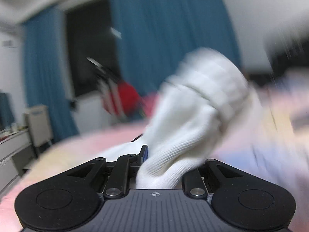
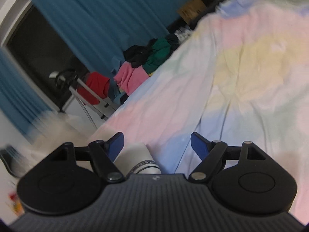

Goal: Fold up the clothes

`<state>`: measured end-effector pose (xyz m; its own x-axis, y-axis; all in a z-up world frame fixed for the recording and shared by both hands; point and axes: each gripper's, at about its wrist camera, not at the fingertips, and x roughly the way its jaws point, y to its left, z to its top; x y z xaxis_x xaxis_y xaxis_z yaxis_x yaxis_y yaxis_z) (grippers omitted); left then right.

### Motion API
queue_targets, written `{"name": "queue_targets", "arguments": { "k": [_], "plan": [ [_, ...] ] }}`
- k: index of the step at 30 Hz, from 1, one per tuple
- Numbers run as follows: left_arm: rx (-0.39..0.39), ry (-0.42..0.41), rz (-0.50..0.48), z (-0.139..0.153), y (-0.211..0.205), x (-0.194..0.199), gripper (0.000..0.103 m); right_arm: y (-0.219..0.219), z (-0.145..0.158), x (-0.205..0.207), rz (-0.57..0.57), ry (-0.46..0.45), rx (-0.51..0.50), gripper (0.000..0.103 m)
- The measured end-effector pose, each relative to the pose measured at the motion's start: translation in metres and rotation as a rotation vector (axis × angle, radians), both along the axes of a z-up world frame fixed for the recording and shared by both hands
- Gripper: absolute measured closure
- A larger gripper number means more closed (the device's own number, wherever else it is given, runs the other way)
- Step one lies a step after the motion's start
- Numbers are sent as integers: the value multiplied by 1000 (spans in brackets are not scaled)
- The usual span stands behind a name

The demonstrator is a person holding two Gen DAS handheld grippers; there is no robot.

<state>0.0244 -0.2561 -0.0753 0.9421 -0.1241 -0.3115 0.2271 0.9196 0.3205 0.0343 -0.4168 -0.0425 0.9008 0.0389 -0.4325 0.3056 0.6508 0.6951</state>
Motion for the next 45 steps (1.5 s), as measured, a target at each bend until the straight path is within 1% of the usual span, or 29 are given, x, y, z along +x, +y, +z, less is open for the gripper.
{"name": "queue_targets", "arguments": {
  "k": [3, 4, 5, 7, 9, 11, 13, 15, 18, 20, 22, 26, 27, 29, 31, 34, 35, 36, 37, 39, 40, 41, 42, 43, 45],
  "plan": [
    [115, -19, -20, -26, -17, -8, 84, -6, -16, 9, 46, 22, 110, 24],
    [135, -20, -25, -30, -19, -9, 83, -5, -21, 12, 69, 32, 136, 24],
    [136, -14, -35, -28, -17, -8, 78, -3, -24, 14, 90, 38, 157, 24],
    [161, 1, -68, -23, -9, -10, 62, 1, -26, 18, 125, 47, 170, 24],
    [187, 15, -101, -18, -1, -12, 32, 6, -27, 21, 136, 66, 154, 24],
    [227, 35, -130, -13, 11, -16, 15, 9, -28, 20, 121, 94, 125, 24],
    [254, 71, -157, -12, 31, -21, 15, 11, -29, 19, 105, 121, 96, 24],
    [279, 107, -153, -7, 59, -32, 15, 14, -30, 19, 95, 140, 78, 24],
    [275, 127, -113, 1, 99, -36, 13, 17, -32, 17, 100, 151, 89, 24],
    [263, 108, -53, 1, 125, -34, 13, 18, -33, 13, 97, 159, 107, 24],
    [217, 125, 0, 2, 149, -33, 12, 19, -33, 5, 83, 168, 146, 24],
    [61, 228, 56, 3, 180, -14, 11, 20, -34, -20, 48, 191, 248, 24],
    [26, 240, 67, 4, 186, -9, 11, 20, -34, -26, 39, 197, 273, 20],
    [-39, 258, 82, 10, 196, -9, 11, 23, -40, -31, 22, 225, 303, 19],
    [-72, 254, 86, 15, 203, -9, 12, 30, -37, -27, 31, 212, 250, 19],
    [-93, 232, 86, 20, 207, -9, 14, 41, -31, -19, 50, 183, 156, 20],
    [-97, 229, 85, 21, 206, -6, 16, 45, -29, -16, 57, 173, 125, 20],
    [-100, 225, 83, 21, 204, -2, 19, 48, -27, -14, 63, 164, 93, 24],
    [-98, 219, 78, 20, 202, 2, 20, 52, -25, -11, 69, 154, 62, 39],
    [-87, 199, 67, 19, 196, 2, 25, 59, -21, -6, 82, 135, -1, 51],
    [-81, 186, 59, 18, 192, -3, 29, 63, -19, -3, 88, 125, -32, 54],
    [-77, 176, 52, 16, 189, -7, 33, 66, -17, -1, 95, 115, -63, 55],
    [-77, 174, 46, 15, 187, -14, 35, 70, -15, 2, 101, 106, -94, 58],
    [-81, 175, 38, 14, 184, -21, 38, 74, -13, 4, 107, 96, -126, 59],
    [-87, 178, 19, 14, 183, -22, 41, 71, -11, 11, 93, 76, -156, 59]
  ]
}}
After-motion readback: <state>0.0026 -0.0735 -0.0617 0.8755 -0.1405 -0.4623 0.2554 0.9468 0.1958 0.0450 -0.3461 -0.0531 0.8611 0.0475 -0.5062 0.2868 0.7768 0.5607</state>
